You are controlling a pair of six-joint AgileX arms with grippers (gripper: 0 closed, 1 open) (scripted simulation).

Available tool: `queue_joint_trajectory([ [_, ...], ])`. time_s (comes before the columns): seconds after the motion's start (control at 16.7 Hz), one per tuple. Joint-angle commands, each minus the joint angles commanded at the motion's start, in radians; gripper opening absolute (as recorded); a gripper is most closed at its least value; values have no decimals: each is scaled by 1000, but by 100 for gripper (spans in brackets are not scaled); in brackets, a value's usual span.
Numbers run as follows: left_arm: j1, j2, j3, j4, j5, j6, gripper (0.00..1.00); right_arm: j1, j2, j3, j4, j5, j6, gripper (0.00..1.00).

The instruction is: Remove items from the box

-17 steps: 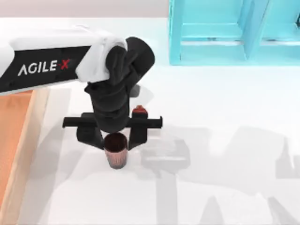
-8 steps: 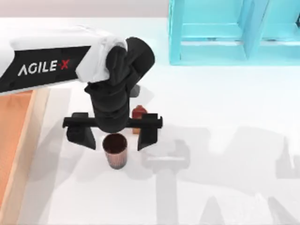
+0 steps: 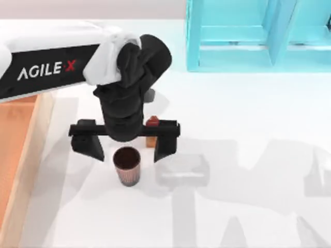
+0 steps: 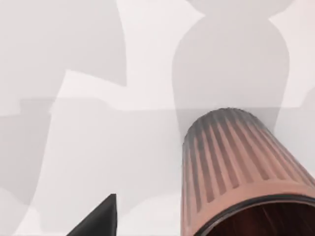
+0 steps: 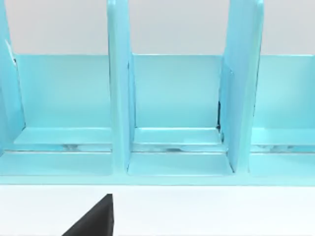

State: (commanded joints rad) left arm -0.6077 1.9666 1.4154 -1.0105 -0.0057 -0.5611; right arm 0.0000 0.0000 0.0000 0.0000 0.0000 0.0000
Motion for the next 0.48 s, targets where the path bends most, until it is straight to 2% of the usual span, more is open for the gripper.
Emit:
queue_joint_trajectory([
  [0.48, -4, -55, 266, -329, -1, -1, 100, 0, 0, 0, 0, 0, 0, 100],
])
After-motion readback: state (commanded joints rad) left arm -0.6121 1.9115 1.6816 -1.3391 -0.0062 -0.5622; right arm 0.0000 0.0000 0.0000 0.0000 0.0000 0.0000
